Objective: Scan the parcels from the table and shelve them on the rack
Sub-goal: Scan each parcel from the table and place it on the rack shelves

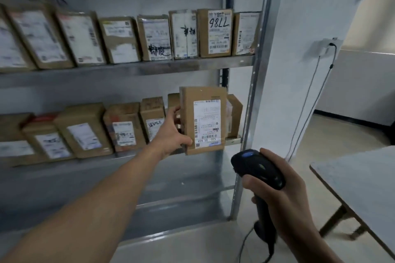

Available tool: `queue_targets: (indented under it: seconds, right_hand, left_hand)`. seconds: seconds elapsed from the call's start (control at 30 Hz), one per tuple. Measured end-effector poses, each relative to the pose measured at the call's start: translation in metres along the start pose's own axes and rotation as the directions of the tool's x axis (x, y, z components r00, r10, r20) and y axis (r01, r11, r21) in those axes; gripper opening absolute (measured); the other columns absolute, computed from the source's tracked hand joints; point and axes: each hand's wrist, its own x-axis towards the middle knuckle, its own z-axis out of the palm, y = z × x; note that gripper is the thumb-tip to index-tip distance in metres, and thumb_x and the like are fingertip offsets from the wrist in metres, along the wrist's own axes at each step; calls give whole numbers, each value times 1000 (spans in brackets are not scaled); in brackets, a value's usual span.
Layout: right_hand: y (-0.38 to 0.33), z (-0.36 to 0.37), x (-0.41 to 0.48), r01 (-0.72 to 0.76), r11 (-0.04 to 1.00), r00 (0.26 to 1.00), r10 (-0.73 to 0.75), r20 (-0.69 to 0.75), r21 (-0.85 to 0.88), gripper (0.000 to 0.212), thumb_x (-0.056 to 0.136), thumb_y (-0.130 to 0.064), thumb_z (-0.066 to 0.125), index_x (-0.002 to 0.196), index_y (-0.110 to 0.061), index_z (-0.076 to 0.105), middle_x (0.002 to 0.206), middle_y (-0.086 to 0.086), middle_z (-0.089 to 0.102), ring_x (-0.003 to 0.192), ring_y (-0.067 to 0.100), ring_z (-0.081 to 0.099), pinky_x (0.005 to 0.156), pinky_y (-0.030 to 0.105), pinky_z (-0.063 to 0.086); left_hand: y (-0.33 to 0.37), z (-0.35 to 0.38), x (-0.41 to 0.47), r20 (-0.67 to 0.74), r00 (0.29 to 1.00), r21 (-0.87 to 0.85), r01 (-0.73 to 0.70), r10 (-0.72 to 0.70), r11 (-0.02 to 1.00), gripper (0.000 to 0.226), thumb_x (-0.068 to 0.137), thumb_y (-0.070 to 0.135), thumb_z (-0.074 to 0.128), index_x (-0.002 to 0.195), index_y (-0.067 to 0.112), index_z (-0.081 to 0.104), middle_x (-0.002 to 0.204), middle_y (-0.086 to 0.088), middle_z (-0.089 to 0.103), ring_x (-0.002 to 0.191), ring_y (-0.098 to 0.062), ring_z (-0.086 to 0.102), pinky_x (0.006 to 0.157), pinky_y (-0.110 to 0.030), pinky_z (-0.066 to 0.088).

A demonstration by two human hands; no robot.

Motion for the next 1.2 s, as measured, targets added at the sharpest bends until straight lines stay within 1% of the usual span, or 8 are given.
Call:
queue_targets:
  seconds: [0.13, 0.27, 0.37, 0.6, 0.77, 1.0, 1.1, 1.2]
  right_hand:
    - [-8, 27, 4, 35, 999, 992, -39, 123, 35, 53, 62, -28, 81, 90, -70, 64, 93, -25, 72, 86, 1, 68, 69, 25, 56]
    - [-2, 58, 5, -21, 998, 983, 10, 183, 58, 62, 73, -12, 89, 91, -66, 66, 94, -22, 73, 87, 10, 71, 84, 51, 61]
    - [0, 86, 0, -59, 996, 969, 40, 245, 70, 60, 74, -9, 87, 95, -62, 66, 95, -30, 71, 91, 9, 70, 90, 51, 59]
    - [-15, 168, -25, -63, 995, 921, 30, 387, 72, 58, 75, -3, 85, 114, -39, 62, 96, -28, 69, 85, -22, 60, 74, 11, 43]
    - [-26, 248, -44, -35, 997, 915, 2, 404, 73, 58, 74, 0, 84, 107, -44, 64, 93, -32, 71, 88, -14, 65, 75, 20, 47]
    - [-45, 374, -72, -31, 997, 905, -3, 425, 73, 57, 74, 1, 84, 117, -31, 67, 93, -26, 74, 86, -14, 65, 67, 7, 49]
    - [-55, 417, -83, -25, 995, 893, -19, 450, 92, 59, 73, 8, 82, 109, -34, 64, 82, -40, 68, 79, -19, 63, 62, -1, 45]
    - [-63, 458, -88, -4, 996, 871, -38, 489, 85, 59, 73, 7, 82, 111, -35, 65, 85, -34, 71, 81, -15, 65, 61, 3, 47]
  left_hand:
    - [-9, -47, -24, -112, 993, 10, 38, -37, 999, 110, 67, -19, 76, 150, 33, 26, 120, 2, 59, 104, -20, 67, 87, -48, 60]
    - [-22, -91, -56, -213, 974, -16, 71, -73, 997, 104, 69, -22, 73, 146, 32, 29, 120, -5, 60, 106, -23, 66, 86, -45, 60]
    - [-37, -122, -81, -273, 956, -29, 101, -105, 994, 107, 69, -24, 71, 150, 29, 26, 119, -1, 59, 108, -23, 65, 82, -40, 60]
    - [-81, -212, -137, -368, 914, -84, 148, -169, 985, 111, 70, -20, 73, 151, 36, 22, 125, -2, 55, 117, -28, 60, 92, -53, 57]
    - [-112, -296, -165, -404, 898, -76, 158, -175, 985, 110, 71, -17, 74, 153, 37, 22, 128, -1, 55, 111, -25, 63, 91, -52, 58]
    - [-145, -420, -200, -441, 880, -89, 151, -175, 984, 110, 73, -16, 75, 155, 32, 20, 121, 4, 54, 108, -23, 65, 81, -38, 59]
    - [-155, -463, -214, -468, 866, -92, 152, -177, 984, 112, 71, -14, 77, 156, 33, 21, 120, 1, 55, 108, -26, 65, 89, -46, 58]
    - [-162, -499, -227, -493, 850, -89, 163, -185, 983, 112, 71, -11, 79, 155, 35, 20, 122, 0, 54, 109, -24, 63, 93, -49, 57]
